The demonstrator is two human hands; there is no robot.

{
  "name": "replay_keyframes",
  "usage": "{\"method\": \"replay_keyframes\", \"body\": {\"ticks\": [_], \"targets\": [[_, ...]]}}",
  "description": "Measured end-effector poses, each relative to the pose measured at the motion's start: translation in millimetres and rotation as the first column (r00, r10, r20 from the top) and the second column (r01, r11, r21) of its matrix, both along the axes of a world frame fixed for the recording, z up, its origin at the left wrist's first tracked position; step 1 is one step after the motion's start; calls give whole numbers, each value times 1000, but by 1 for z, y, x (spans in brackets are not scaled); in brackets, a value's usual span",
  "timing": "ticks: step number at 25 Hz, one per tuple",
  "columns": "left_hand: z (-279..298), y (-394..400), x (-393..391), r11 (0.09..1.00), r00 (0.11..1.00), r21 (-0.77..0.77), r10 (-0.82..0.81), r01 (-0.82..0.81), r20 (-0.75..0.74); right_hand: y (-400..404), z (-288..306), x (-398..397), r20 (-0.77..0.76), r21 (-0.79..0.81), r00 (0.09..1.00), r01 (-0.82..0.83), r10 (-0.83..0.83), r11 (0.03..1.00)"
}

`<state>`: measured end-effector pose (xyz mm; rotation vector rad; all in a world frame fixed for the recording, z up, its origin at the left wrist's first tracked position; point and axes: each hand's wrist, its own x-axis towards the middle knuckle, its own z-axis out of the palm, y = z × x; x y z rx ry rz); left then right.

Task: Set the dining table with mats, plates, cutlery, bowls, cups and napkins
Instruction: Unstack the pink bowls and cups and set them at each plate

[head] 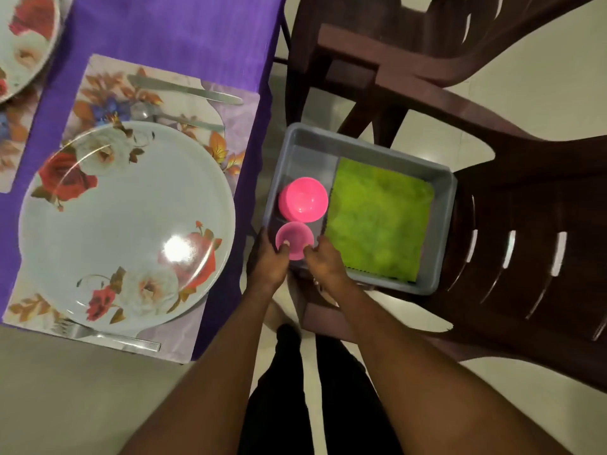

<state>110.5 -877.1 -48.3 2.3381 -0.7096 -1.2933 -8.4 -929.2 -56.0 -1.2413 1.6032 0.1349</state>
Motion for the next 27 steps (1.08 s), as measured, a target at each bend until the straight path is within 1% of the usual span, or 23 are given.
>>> {"method": "replay_keyframes", "body": {"ticks": [5,7,9,11,13,15,16,18,20,22,24,27], "targets": [[-14,-4,-1,1000,999,22,-21,22,-32,-5,-23,11,-33,43,999,29,-27,999],[-11,-4,-2,999,996,46,-19,23,-83,-4,-19,13,-39,38,997,65,-63,997],[-4,0,-2,999,995,46,-23,28,-102,-1,-13,15,-48,35,996,77,-75,996],[-1,3,-4,999,994,44,-7,12,-113,2,-11,14,-31,60,995,100,-99,993],[0,3,-4,1000,993,29,1,2,-117,0,-7,15,18,63,992,121,-123,991],[-4,-1,-5,1000,996,24,-9,11,-84,-8,-5,16,63,53,976,205,-208,977],[-5,-2,-6,1000,997,15,-9,10,-77,-15,-7,15,64,39,958,278,-280,960],[-6,-2,-9,1000,996,-13,-11,9,-89,-33,-20,13,60,32,893,445,-446,895],[-5,-2,-10,999,994,-48,8,-13,-107,-51,-39,13,96,71,837,534,-539,842],[-2,-7,-10,995,992,-67,68,-76,-108,-68,-55,14,115,130,826,539,-552,833],[-1,-16,-7,986,985,-89,132,-142,-109,-81,-57,16,122,155,831,524,-542,838],[-11,-44,7,978,979,-102,170,-182,-109,-93,-72,18,159,253,839,474,-520,843]]}}
